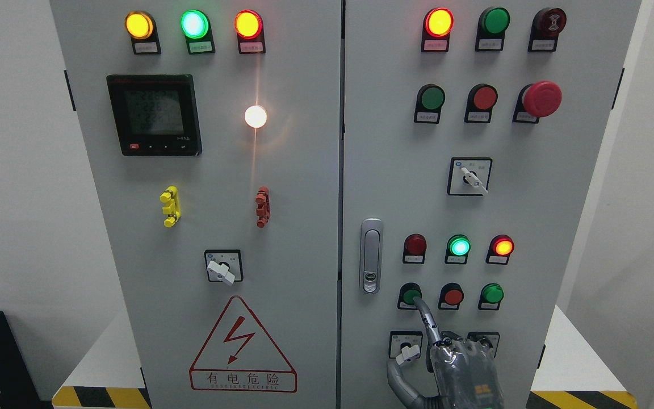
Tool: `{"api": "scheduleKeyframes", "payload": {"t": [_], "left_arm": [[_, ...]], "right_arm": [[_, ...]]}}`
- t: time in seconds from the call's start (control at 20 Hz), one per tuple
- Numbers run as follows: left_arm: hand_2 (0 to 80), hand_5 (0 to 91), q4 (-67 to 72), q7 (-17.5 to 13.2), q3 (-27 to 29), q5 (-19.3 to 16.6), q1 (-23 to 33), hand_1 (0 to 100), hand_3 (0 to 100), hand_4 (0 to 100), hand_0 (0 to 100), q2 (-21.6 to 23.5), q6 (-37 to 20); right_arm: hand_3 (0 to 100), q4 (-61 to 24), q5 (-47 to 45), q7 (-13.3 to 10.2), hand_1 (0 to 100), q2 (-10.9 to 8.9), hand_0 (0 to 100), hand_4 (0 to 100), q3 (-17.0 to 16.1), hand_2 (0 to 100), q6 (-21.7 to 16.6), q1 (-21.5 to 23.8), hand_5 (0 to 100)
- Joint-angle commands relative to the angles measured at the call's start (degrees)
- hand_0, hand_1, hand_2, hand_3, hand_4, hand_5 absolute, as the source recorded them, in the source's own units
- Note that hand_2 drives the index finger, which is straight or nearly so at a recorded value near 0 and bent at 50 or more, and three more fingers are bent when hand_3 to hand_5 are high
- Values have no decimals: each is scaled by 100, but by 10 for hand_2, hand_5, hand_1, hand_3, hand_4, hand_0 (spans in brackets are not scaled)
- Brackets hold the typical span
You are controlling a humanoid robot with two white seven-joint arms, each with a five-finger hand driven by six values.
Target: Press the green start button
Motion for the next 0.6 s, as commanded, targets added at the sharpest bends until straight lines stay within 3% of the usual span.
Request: {"api": "scheduleKeyframes", "payload": {"t": [0.0,0.55], "left_arm": [[0,0,-158,-5,0,0,-132,556,0,0,120,-1,3],[0,0,-158,-5,0,0,-132,556,0,0,120,-1,3]], "right_arm": [[905,303,0,5,338,3,371,851,20,0,30,-116,1000],[905,216,-79,5,342,3,381,851,20,0,30,-133,1000]]}}
